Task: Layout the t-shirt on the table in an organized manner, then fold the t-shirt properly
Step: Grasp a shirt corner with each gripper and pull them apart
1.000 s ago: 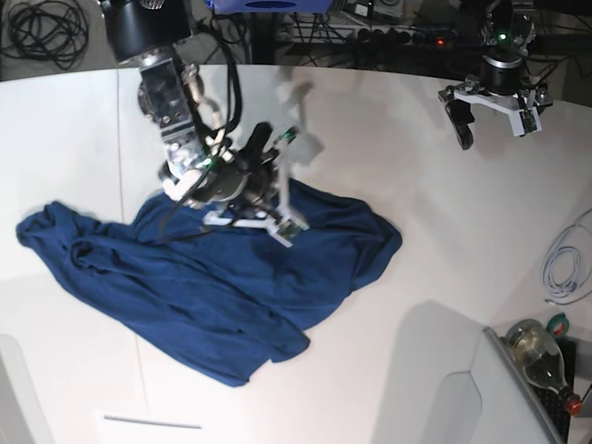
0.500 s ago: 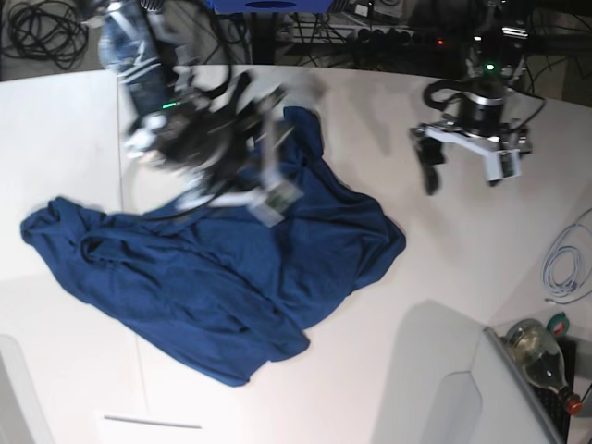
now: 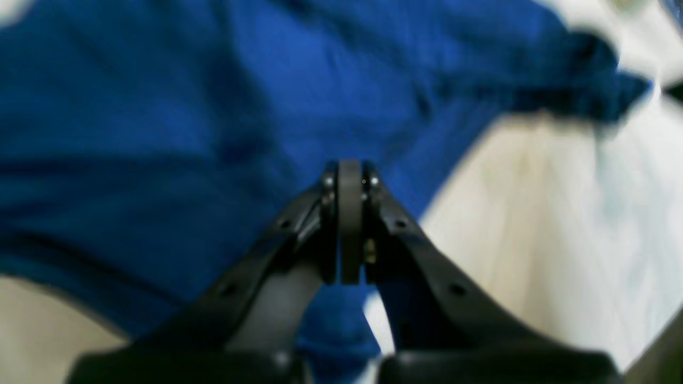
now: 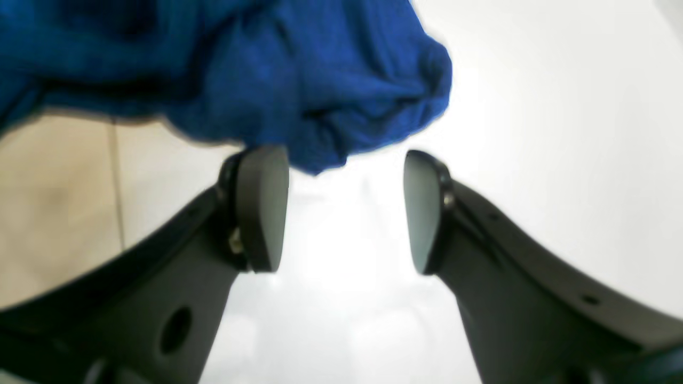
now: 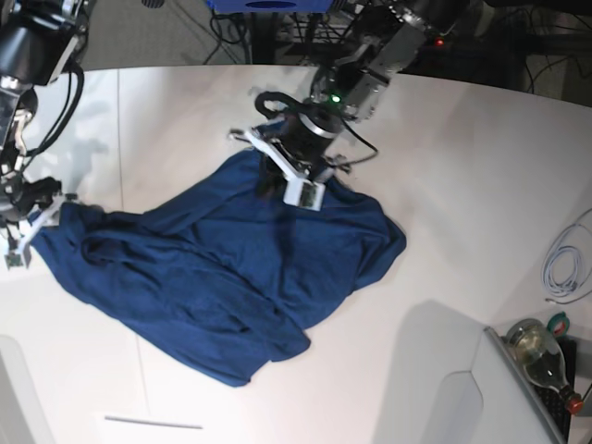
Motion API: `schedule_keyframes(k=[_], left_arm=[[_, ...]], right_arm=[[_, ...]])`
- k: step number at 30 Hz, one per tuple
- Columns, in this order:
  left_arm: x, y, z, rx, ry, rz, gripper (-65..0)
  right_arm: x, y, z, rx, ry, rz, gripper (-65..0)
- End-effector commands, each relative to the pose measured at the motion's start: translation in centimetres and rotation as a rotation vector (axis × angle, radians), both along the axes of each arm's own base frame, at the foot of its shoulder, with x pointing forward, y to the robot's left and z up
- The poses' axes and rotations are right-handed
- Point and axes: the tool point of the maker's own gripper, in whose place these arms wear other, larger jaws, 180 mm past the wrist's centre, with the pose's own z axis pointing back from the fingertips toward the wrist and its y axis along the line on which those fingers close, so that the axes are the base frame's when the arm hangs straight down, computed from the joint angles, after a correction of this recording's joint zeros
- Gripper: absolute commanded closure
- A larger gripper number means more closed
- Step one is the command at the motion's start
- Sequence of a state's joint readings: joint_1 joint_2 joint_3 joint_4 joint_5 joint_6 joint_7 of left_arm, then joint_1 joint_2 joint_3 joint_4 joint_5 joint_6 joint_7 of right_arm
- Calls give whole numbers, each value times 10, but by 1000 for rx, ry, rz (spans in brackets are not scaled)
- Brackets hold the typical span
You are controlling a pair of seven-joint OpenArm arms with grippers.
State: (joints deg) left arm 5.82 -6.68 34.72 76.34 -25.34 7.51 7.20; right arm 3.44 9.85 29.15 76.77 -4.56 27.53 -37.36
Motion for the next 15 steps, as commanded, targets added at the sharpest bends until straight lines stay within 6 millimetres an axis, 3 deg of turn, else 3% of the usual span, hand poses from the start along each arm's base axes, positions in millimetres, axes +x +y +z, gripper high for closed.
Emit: schedule_keyframes(k=[1, 4, 8, 11, 15], left_arm=[[-2, -5, -1, 2, -11, -17, 0], [-25, 3, -23, 54, 40, -60, 0], [-51, 47, -41, 125, 90, -41, 0], [-65, 90, -44, 186, 109, 7, 0], [-76, 138, -43, 251, 121, 63, 0]], right_arm=[[18, -11, 13, -14, -56, -7, -324], [27, -15, -6, 35, -24, -24, -240], [34, -32, -30, 99, 24, -71, -59], [18, -49, -45, 114, 79, -110, -50], [-5, -53, -56, 95, 120, -108, -48]])
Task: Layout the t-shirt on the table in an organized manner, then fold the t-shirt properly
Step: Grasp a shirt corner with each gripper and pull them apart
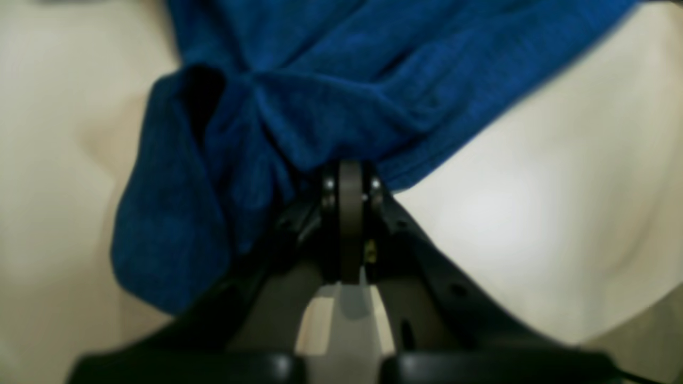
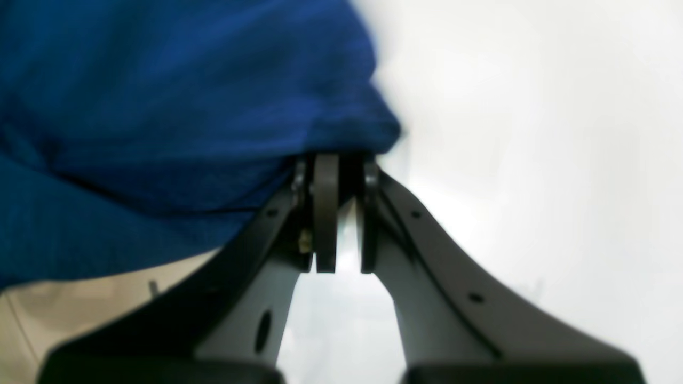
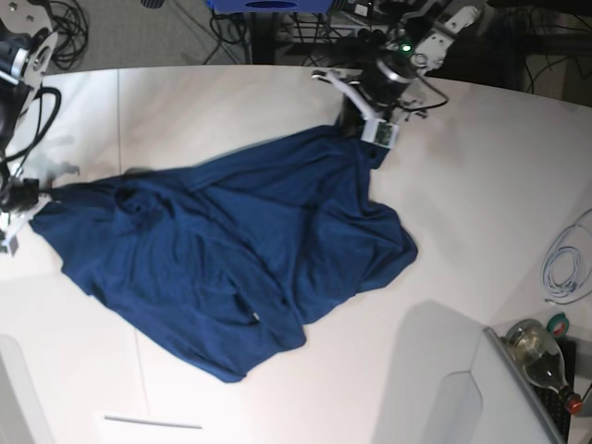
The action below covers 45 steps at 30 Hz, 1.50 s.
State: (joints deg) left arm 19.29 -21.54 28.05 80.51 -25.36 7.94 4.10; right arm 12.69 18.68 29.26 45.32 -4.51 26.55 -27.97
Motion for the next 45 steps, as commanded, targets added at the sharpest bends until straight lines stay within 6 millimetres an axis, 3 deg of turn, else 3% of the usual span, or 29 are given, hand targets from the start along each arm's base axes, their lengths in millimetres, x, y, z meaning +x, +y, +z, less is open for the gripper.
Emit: schedule_keyframes(k=[1, 3, 5, 11, 13, 15, 17, 20, 25, 27, 29, 31, 34, 38, 45], left_arm=[[-3, 16, -3, 41, 26, 23, 0], [-1, 36, 2, 62, 17, 58, 0], [5, 43, 11, 59, -10, 87, 0], [27, 27, 48, -6, -109, 88, 0], [32, 21, 60, -25, -138, 81, 0], [36, 16, 69, -42, -161, 78, 0], [34, 14, 75, -52, -169, 75, 0], [30, 24, 85, -54, -185, 112, 0], [15, 42, 99, -70, -195, 226, -5], [5, 49, 98, -69, -180, 271, -181], [-4, 55, 92, -64, -158, 310, -299], [-15, 70, 79, -35, -125, 352, -372], [-20, 88, 65, -7, -99, 417, -405], [-6, 74, 71, -71, -133, 376, -406], [40, 63, 90, -122, -229, 379, -403]], right_arm=[[7, -4, 11, -27, -27, 12, -48], [3, 10, 13, -35, -37, 41, -48], [-3, 18, 23, -66, -36, 66, -48], [-15, 56, 80, -155, -119, 171, -50], [-24, 61, 93, -168, -111, 147, -53], [-31, 62, 103, -161, -121, 86, -96], [-35, 60, 111, -156, -154, 34, -191], [-39, 59, 111, -152, -147, 21, -308], [-43, 59, 108, -152, -141, 25, -311], [-43, 59, 108, -152, -141, 25, -311], [-44, 60, 107, -152, -138, 27, -311], [-44, 60, 107, -152, -137, 29, -311], [-45, 63, 106, -148, -131, 64, -311], [-45, 68, 104, -143, -118, 113, -311], [-56, 71, 85, -111, -68, 114, -311]])
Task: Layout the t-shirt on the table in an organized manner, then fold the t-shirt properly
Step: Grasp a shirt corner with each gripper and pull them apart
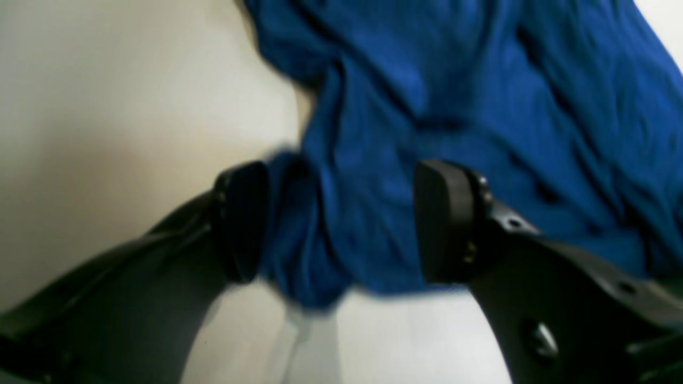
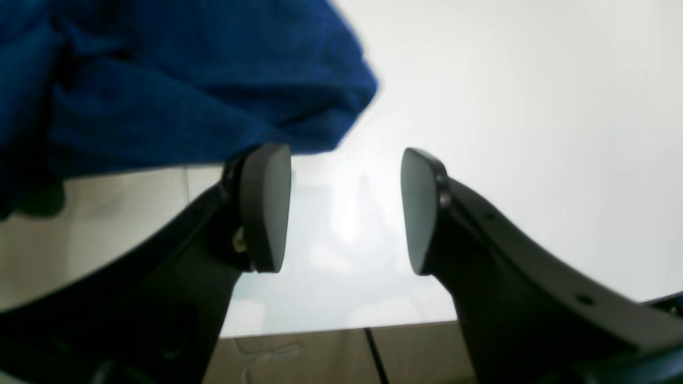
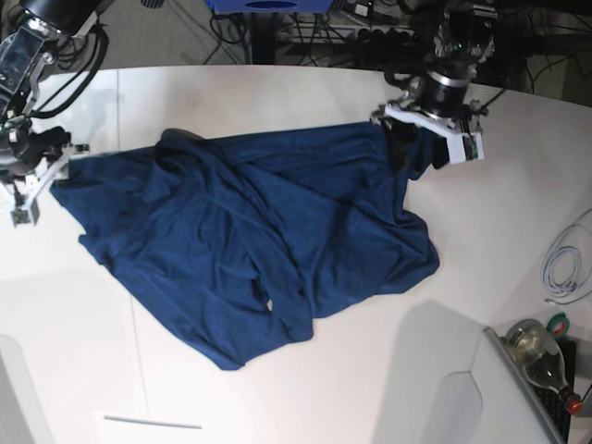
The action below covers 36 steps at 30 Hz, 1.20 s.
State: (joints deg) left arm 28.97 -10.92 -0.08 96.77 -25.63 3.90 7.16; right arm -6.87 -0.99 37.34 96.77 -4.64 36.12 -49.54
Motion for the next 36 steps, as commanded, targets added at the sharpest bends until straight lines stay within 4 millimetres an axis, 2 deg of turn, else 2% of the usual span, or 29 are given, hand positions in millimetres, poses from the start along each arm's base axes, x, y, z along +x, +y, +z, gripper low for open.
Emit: schedule_keyframes(k=[1, 8, 11, 18, 22, 27, 31, 32, 33, 35, 36], left_arm=[[9, -2, 9, -4, -40, -5, -403], [37, -5, -11, -17, 114, -39, -403], [42, -4, -13, -17, 127, -40, -402], [33, -3, -13, -6, 137, -43, -402], [28, 24, -11, 57, 157, 43, -402], [27, 29, -14, 66, 165, 53, -402], [23, 32, -25, 71, 197, 60, -397], [21, 31, -29, 70, 209, 57, -367], [20, 32, -32, 71, 216, 58, -295], [20, 34, -32, 73, 218, 63, -74], [20, 36, -32, 74, 217, 68, 0]], right_arm=[[7, -5, 7, -13, -29, 6, -311], [5, -3, 1, -2, -16, 5, -311], [5, -3, 2, -2, -18, 5, -311], [6, -6, 3, -5, -20, 0, -311], [7, -5, 3, -4, -21, 3, -311], [11, -4, 4, -3, -29, 5, -311], [10, -3, 1, 4, -20, 1, -311], [9, -3, -1, 7, -16, 0, -311], [11, -3, -1, 9, -18, 0, -311], [10, -3, -2, 11, -14, -2, -311], [10, -4, -2, 11, -16, -5, -311]])
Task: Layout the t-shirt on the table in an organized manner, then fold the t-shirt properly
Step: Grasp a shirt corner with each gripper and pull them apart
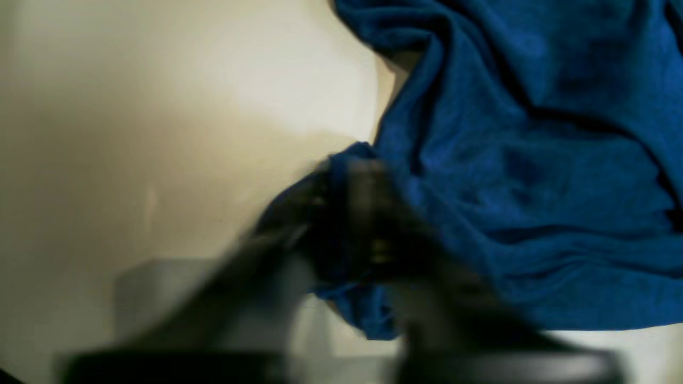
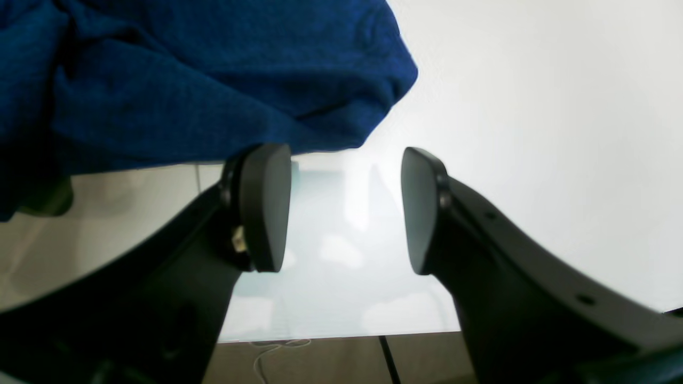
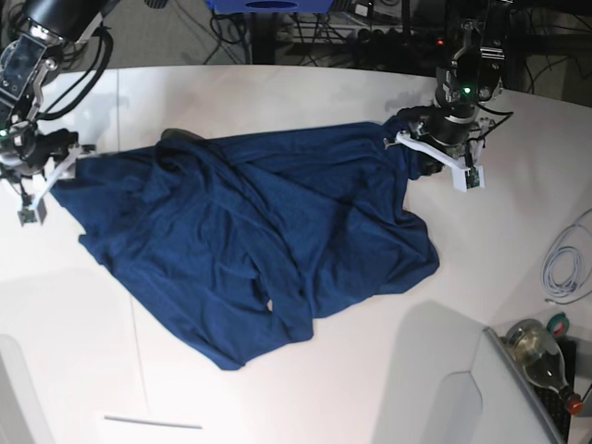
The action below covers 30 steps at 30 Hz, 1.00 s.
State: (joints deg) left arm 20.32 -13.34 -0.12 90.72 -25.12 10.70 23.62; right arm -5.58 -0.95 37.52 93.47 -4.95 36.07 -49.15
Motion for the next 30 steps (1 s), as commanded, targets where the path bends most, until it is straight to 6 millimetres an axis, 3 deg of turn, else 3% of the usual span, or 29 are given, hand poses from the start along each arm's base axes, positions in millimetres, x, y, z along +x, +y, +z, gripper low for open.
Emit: schedule_keyframes(k=[1, 4, 9, 15, 20, 26, 30], left_arm=[[5, 3, 8, 9, -34, 3, 0], [0, 3, 16, 15, -44, -13, 0], [-22, -1, 48, 43, -80, -91, 0], [-68, 13, 30, 86, 37, -129, 0], [-102, 24, 19, 117, 125, -158, 0], [-109, 44, 16, 221, 160, -215, 0], [-103, 60, 9, 331, 171, -246, 0]], right_arm=[[8, -7, 10, -18, -36, 1, -311], [9, -7, 10, -18, -37, 1, -311], [7, -5, 7, -12, -27, 5, -311], [19, 2, -9, 50, -53, -6, -309], [31, 2, -23, 88, -52, 3, -231], [44, -6, -34, 121, -45, 0, -95], [44, -18, -18, 74, -80, -4, -63]])
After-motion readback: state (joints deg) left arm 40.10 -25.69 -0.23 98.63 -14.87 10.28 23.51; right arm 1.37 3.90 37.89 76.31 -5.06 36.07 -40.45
